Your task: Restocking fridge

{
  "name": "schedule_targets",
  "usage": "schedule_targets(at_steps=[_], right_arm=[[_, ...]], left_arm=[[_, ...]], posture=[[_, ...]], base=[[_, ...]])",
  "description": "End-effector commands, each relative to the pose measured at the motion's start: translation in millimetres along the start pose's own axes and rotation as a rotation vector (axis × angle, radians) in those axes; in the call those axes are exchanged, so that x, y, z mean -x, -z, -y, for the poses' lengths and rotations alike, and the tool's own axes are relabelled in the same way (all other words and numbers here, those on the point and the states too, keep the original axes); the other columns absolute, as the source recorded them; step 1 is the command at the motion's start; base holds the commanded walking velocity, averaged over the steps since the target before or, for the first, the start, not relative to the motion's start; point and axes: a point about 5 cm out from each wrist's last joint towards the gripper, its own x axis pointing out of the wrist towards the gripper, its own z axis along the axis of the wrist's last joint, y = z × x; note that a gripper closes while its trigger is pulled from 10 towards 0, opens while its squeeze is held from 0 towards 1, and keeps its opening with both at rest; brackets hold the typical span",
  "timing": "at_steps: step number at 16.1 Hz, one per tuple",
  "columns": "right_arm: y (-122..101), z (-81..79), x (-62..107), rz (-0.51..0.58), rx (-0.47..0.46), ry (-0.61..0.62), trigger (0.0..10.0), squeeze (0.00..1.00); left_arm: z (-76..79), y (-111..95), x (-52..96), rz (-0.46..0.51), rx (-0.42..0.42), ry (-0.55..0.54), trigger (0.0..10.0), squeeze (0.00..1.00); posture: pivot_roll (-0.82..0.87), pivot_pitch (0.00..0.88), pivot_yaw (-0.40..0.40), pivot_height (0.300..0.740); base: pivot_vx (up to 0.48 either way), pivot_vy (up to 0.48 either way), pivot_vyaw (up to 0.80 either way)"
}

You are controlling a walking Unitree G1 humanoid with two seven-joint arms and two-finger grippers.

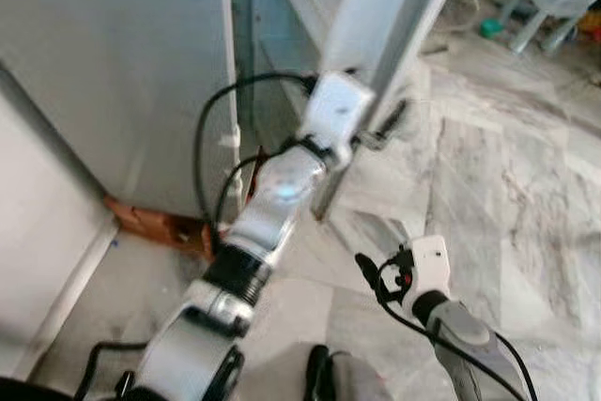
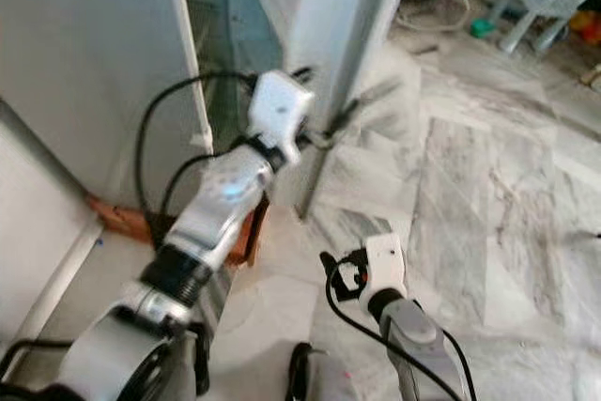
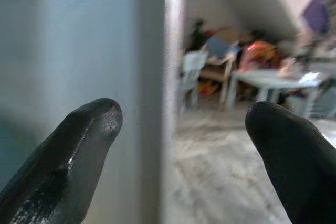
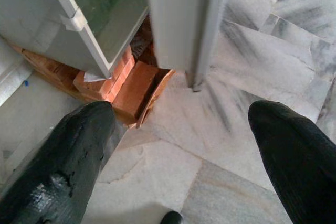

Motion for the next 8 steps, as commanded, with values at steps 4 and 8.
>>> schedule_targets(at_steps=[4, 8], right_arm=[[-5, 2.5, 0.0, 0.041, 0.011, 0.023, 10.0, 0.00], [-7, 2.7, -2.4, 0.061, 0.016, 0.034, 10.0, 0.00]], left_arm=[[-47.6, 36, 40.6, -0.139, -0.024, -0.170, 10.0, 0.00], [-43.7, 57, 71.7, -0.218, -0.057, -0.201, 10.0, 0.00]], posture=[[0.06, 0.180, -0.111, 0.740], [0.07, 0.184, -0.110, 0.740]], base=[[0.079, -0.083, -0.20], [0.303, -0.368, -0.30]])
